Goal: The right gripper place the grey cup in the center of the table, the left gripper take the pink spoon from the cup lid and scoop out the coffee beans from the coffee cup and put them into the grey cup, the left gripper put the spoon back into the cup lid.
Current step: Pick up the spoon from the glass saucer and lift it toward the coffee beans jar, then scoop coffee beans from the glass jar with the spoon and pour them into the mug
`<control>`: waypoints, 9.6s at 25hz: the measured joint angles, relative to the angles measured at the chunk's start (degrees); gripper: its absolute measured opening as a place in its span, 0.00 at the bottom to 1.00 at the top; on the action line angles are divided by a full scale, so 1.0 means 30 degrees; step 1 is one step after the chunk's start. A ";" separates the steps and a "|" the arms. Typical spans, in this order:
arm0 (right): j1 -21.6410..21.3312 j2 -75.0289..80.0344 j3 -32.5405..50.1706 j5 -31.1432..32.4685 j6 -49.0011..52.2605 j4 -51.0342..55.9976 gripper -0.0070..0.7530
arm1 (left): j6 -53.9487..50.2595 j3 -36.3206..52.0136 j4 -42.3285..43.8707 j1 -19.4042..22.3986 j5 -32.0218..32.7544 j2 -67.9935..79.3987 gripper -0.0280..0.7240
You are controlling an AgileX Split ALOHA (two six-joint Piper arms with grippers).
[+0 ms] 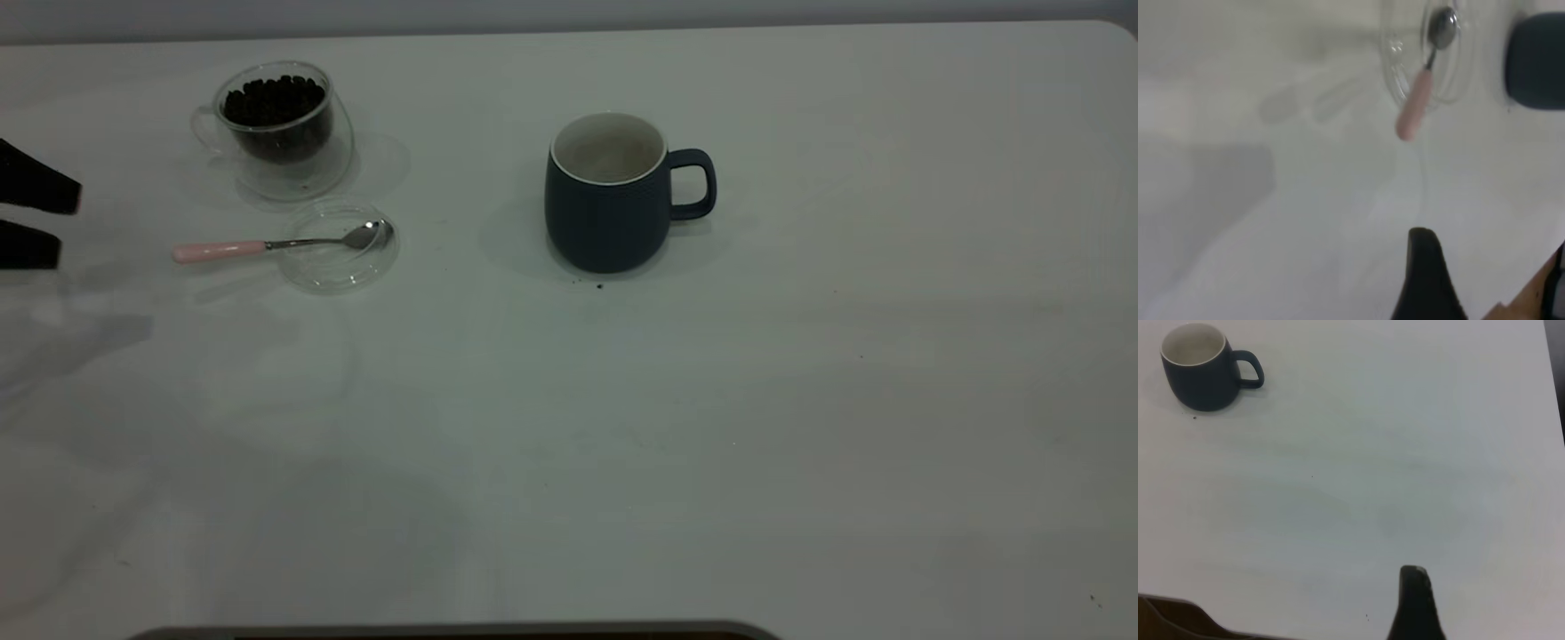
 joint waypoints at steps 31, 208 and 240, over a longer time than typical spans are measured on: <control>0.0000 0.0000 0.0000 0.0000 0.0017 0.0000 0.79 | 0.4615 -0.0170 -0.6531 -0.2021 -0.0647 0.4098 0.80; 0.0000 0.0000 0.0000 -0.0003 0.0017 0.0018 0.79 | -0.4198 -0.9782 -0.2369 -0.2459 0.3939 0.3580 0.20; 0.0000 0.0000 0.0000 -0.0003 0.0017 0.0018 0.79 | -0.4816 -0.9782 -0.3860 -0.8191 0.4042 0.3580 0.20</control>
